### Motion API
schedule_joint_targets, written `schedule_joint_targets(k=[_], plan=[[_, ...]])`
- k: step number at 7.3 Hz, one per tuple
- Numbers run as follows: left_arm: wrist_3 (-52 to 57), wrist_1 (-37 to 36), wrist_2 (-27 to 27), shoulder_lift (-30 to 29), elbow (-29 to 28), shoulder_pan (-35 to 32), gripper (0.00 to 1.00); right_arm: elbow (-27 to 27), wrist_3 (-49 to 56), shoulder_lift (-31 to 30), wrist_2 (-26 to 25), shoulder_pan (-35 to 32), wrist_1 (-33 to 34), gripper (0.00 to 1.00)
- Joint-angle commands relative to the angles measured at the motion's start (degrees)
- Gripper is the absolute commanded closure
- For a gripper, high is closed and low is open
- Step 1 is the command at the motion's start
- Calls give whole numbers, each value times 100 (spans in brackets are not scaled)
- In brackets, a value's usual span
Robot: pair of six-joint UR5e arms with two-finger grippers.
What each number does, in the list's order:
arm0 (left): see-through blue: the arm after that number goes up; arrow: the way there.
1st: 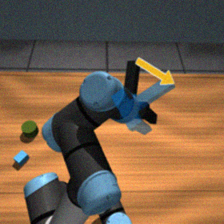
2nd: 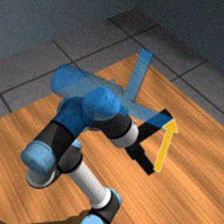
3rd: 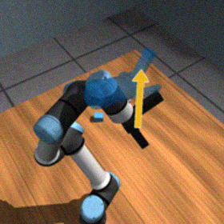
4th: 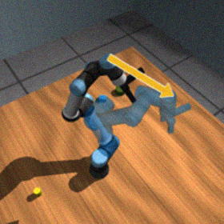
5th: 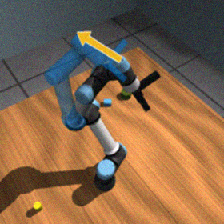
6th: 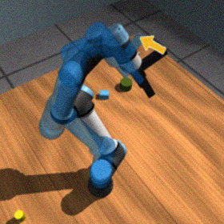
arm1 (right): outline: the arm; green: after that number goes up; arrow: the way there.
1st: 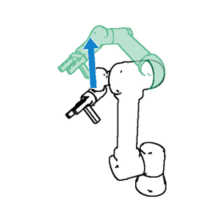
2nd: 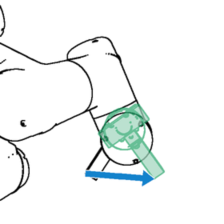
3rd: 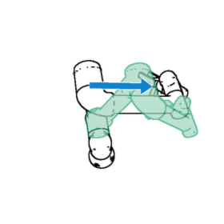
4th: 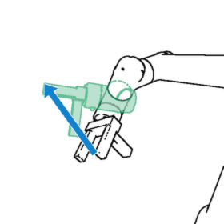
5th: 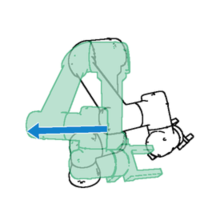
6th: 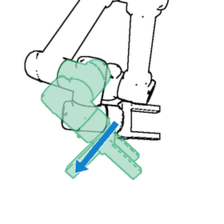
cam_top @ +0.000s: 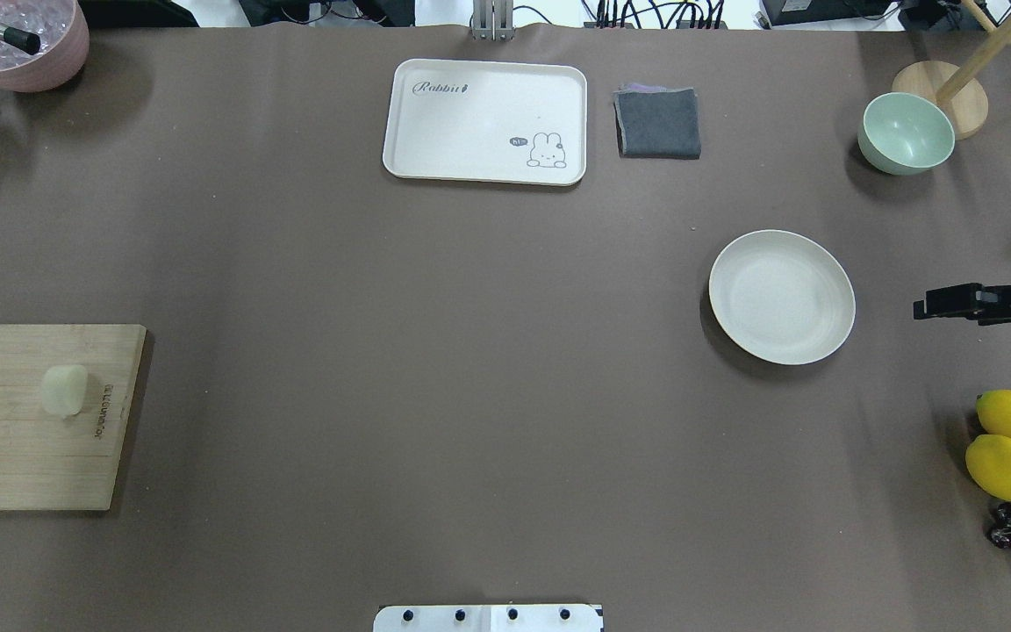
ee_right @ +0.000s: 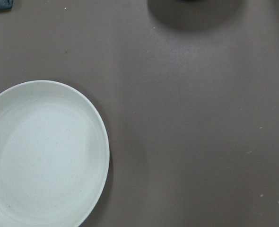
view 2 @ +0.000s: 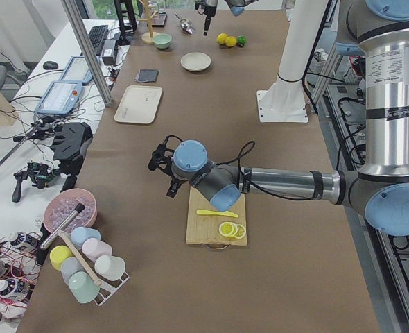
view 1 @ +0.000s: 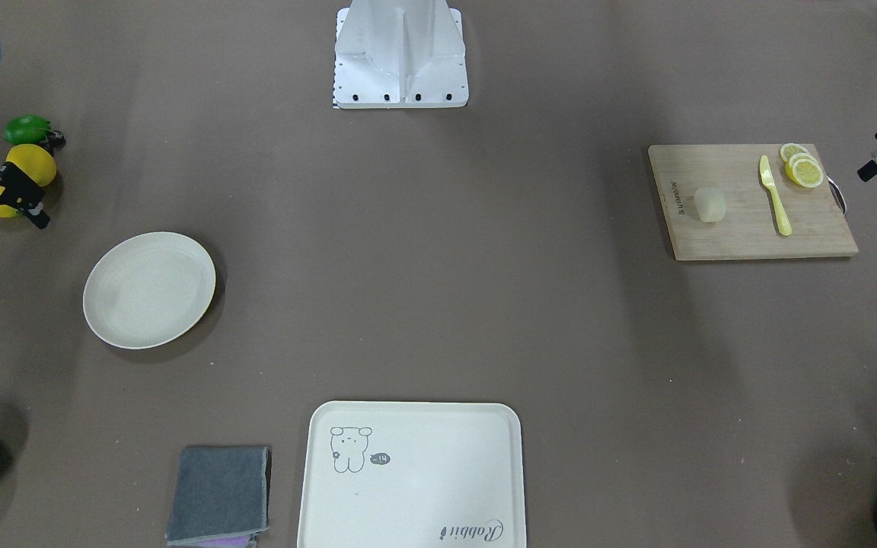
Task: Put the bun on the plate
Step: 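Reach the right gripper to the rim of the white plate and grip it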
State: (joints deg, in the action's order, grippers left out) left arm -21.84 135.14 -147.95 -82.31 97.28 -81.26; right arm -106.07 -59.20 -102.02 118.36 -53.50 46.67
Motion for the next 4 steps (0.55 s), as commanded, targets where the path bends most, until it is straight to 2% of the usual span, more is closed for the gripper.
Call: schedule_joint_targets(k=[1,2,3,4], plan=[[-75,311,-6,250,-7,49,1,164,-1088,285,-741,759,-141,17],[-31,311,-6,268,-7,49,1,462,-1624,706,-996,953,-132,24],[-13,329,-6,303,-7,49,1,691,-1995,902,-1173,1112,-149,29],[-13,390,3,347,-16,49,1,693,-2268,921,-1227,1183,-150,33]])
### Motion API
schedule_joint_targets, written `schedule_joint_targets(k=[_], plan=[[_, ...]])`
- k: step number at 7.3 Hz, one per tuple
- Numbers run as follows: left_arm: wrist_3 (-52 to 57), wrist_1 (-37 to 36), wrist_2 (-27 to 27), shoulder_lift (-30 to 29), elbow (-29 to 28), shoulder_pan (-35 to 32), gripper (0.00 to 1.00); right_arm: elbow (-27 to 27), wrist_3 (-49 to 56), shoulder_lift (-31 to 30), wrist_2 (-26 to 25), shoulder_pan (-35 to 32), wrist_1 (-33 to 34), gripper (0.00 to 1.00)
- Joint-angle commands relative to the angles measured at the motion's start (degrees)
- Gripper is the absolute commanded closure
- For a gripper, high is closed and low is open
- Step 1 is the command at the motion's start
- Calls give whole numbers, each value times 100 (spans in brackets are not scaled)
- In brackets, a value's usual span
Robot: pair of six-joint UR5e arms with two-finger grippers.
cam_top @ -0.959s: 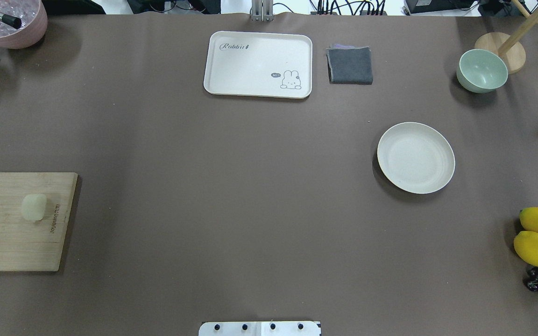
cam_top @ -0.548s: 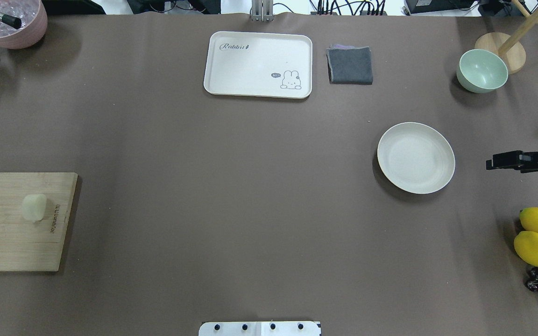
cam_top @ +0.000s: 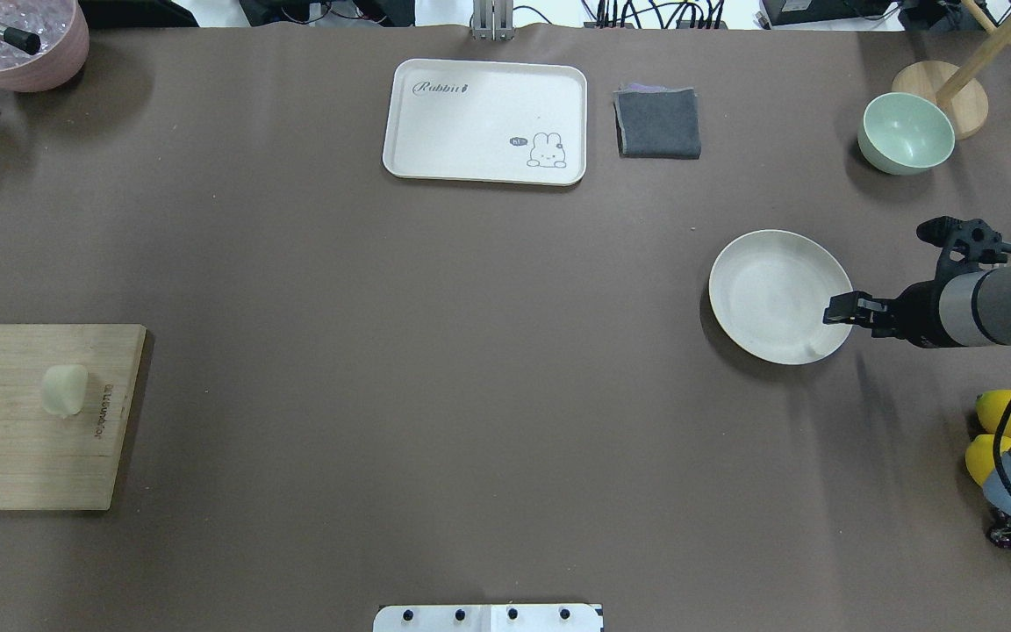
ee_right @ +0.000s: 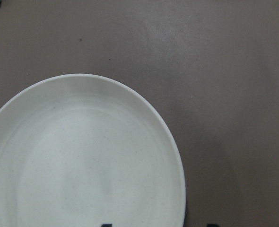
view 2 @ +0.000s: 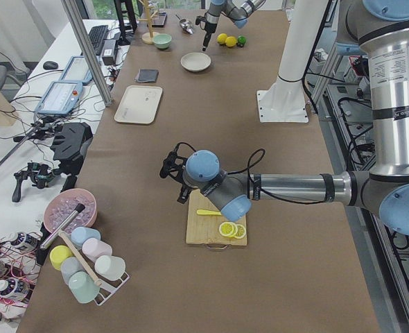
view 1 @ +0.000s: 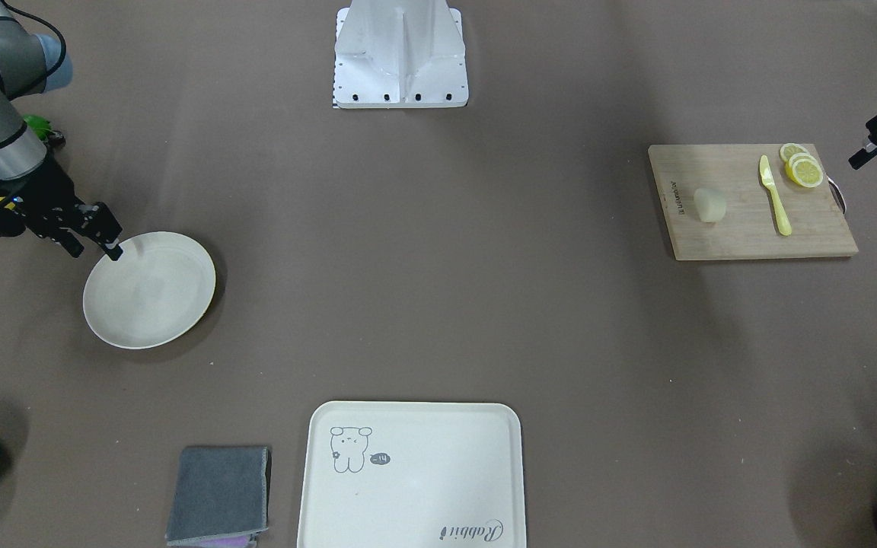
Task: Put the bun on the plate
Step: 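Reach the right gripper to the rim of the white plate and grip it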
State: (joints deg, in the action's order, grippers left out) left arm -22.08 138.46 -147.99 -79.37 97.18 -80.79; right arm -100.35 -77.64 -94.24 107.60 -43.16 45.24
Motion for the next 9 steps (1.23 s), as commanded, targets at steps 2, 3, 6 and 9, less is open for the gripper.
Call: schedule_joint_targets(k=[2,3,6,9], plan=[[2,93,7,70,-6,1,1,113,-533,73,-239,246,-15,35],[2,102,7,70,3,1,1,86,-525,38,-266,246,-15,37],[-6,146,7,70,3,10,1,42,-525,-6,-336,299,-15,100],[-33,182,7,79,-6,1,1,-132,-525,-6,-371,326,-7,100]])
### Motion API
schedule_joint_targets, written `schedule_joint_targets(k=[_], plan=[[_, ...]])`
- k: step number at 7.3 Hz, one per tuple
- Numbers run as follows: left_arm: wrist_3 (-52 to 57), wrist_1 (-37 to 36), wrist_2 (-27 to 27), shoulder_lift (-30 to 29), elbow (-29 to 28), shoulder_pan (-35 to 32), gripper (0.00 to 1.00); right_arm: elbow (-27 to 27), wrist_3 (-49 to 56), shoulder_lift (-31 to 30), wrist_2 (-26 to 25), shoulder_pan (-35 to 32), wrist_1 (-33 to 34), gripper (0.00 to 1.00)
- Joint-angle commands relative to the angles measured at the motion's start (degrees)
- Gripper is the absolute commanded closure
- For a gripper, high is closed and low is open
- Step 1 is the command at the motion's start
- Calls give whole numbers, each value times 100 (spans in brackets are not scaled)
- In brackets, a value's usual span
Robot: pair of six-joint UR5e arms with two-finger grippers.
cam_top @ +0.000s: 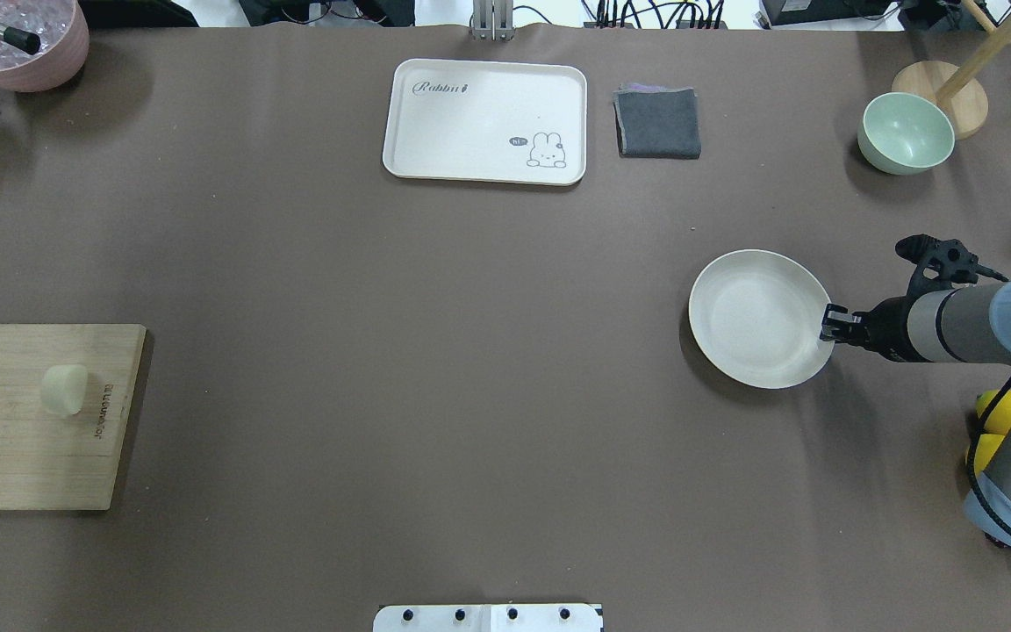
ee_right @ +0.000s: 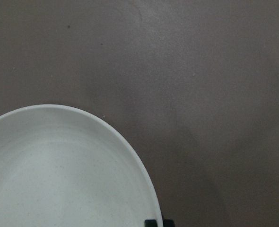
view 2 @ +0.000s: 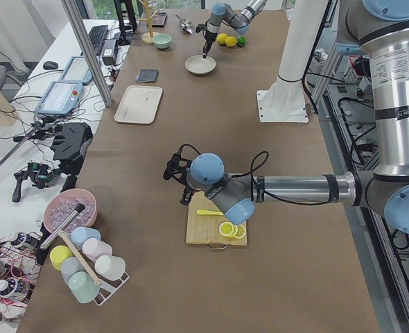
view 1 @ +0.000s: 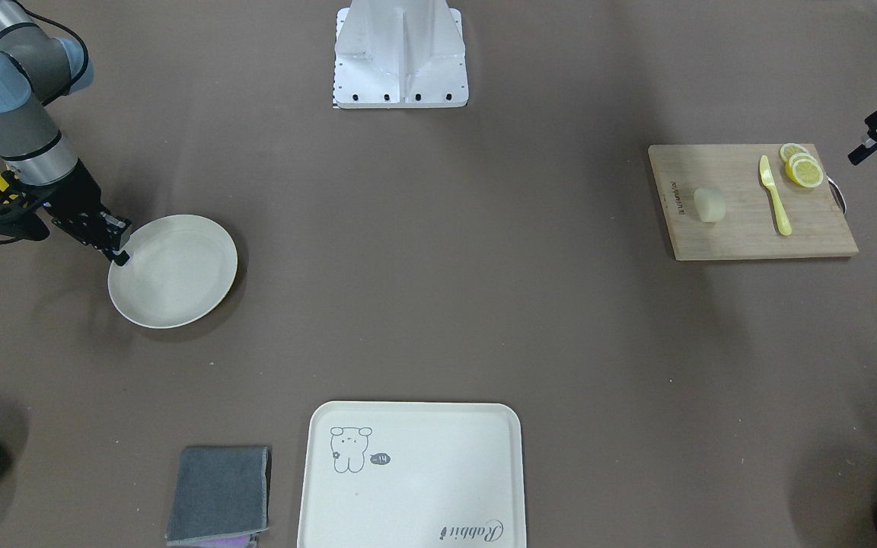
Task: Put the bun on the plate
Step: 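Slide the white plate with the right gripper toward the table centre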
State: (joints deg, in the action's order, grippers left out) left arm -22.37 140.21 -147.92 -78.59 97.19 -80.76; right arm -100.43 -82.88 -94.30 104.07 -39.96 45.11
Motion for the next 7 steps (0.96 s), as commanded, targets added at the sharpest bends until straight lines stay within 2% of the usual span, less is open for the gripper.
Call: schedule_joint_targets(k=[1,3,4,6,7], plan=[[-4,6,-9,2,1,-1,1,-361,-9,9,-1,6,16,100],[-4,6,-9,2,-7,-1,1,-600,-96,131,-27,181,24,100],[-21,6,-18,10,-7,-1,1,-601,-688,419,-288,443,24,100],[-30,6,-18,19,-16,-1,1,-557,-1133,1218,-1988,1757,77,100],[-22,6,-18,89,1,-1,1,-591,-1143,1604,-2205,2112,347,100]])
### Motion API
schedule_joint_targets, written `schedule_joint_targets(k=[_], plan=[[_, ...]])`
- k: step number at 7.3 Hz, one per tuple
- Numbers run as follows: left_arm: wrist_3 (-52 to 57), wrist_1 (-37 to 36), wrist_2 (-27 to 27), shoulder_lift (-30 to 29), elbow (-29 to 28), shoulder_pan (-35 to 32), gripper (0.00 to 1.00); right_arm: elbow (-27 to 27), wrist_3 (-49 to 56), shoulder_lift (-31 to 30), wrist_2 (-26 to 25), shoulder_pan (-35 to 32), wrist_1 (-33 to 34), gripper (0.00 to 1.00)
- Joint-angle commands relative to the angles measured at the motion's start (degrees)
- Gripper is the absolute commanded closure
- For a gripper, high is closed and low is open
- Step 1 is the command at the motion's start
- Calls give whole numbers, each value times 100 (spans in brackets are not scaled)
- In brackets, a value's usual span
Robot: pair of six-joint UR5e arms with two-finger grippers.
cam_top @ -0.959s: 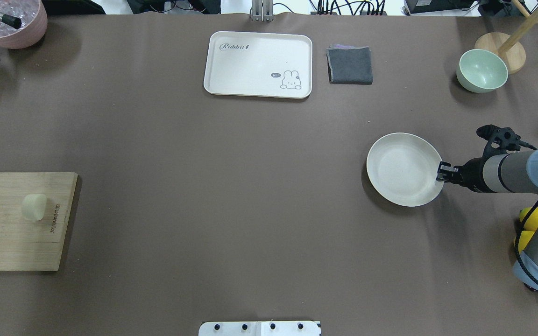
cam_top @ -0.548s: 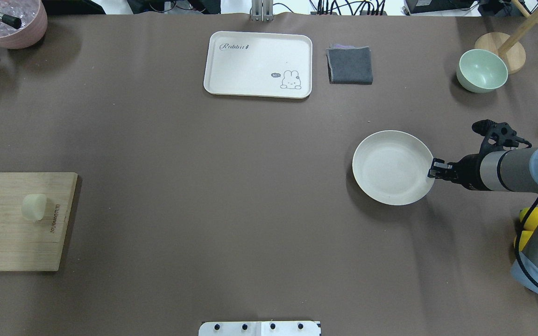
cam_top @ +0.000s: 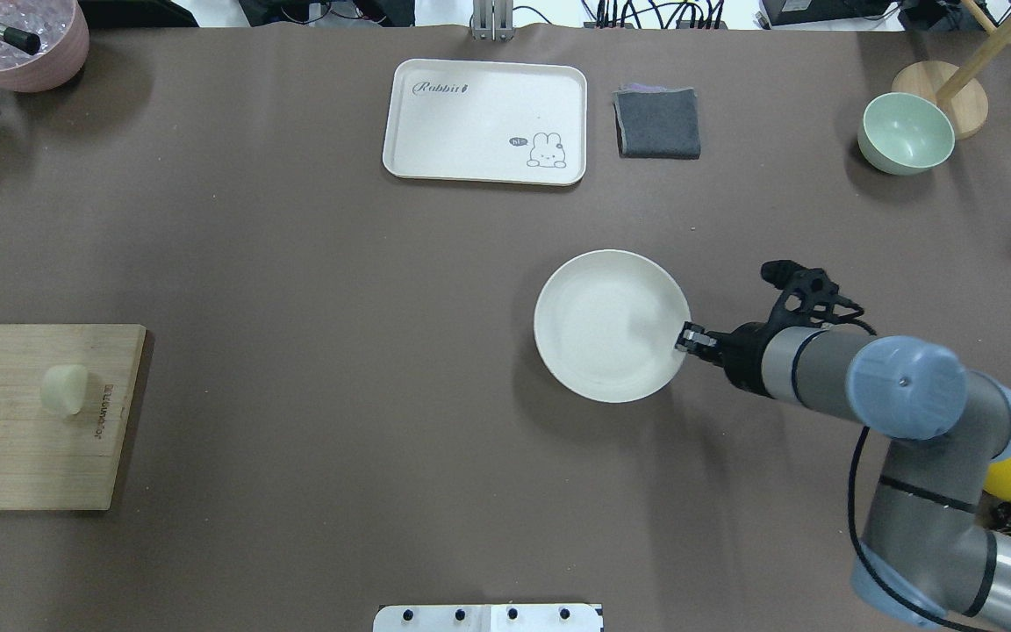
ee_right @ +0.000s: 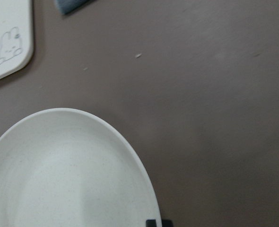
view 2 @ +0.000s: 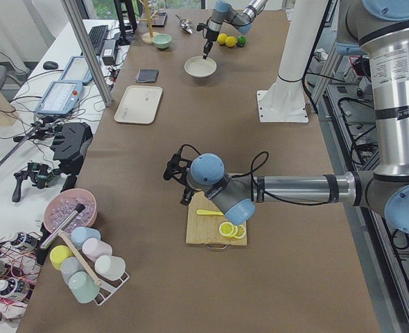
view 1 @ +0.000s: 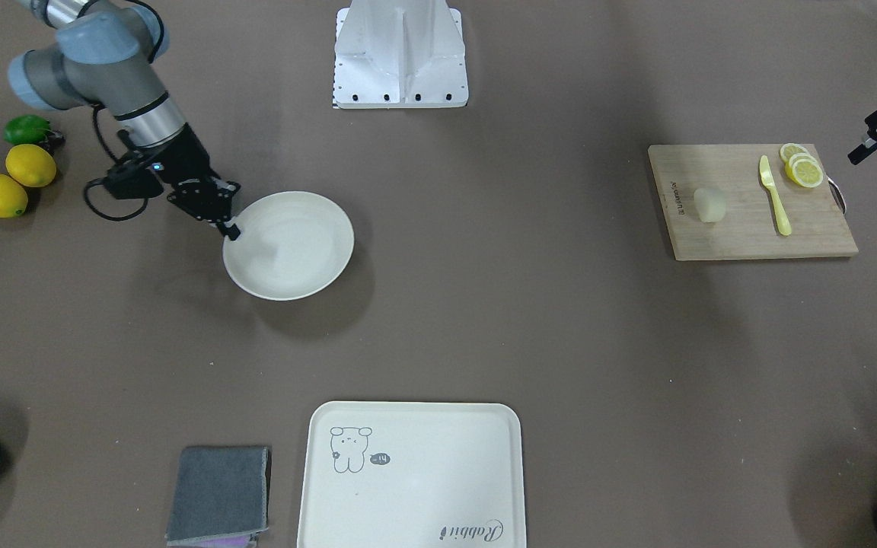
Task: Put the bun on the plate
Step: 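Slide the white plate with the right gripper toward the table centre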
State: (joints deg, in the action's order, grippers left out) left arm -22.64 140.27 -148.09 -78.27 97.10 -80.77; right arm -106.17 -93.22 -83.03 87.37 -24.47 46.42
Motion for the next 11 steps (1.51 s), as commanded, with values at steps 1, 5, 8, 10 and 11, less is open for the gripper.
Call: schedule_joint_targets(k=[1,5,8,10,11], plan=[[5,0,-1,66,2,0,1,-35,-117,941,-545,714,906,100],[5,0,-1,110,-7,0,1,78,-249,1947,-528,1059,2334,100],[5,0,-1,110,-59,0,1,507,-468,2333,-536,1050,2424,40],[-117,-18,34,101,-16,0,1,291,-442,2335,-545,998,2581,0],[-144,-26,165,110,19,0,1,-198,-390,2326,-458,936,3252,0]])
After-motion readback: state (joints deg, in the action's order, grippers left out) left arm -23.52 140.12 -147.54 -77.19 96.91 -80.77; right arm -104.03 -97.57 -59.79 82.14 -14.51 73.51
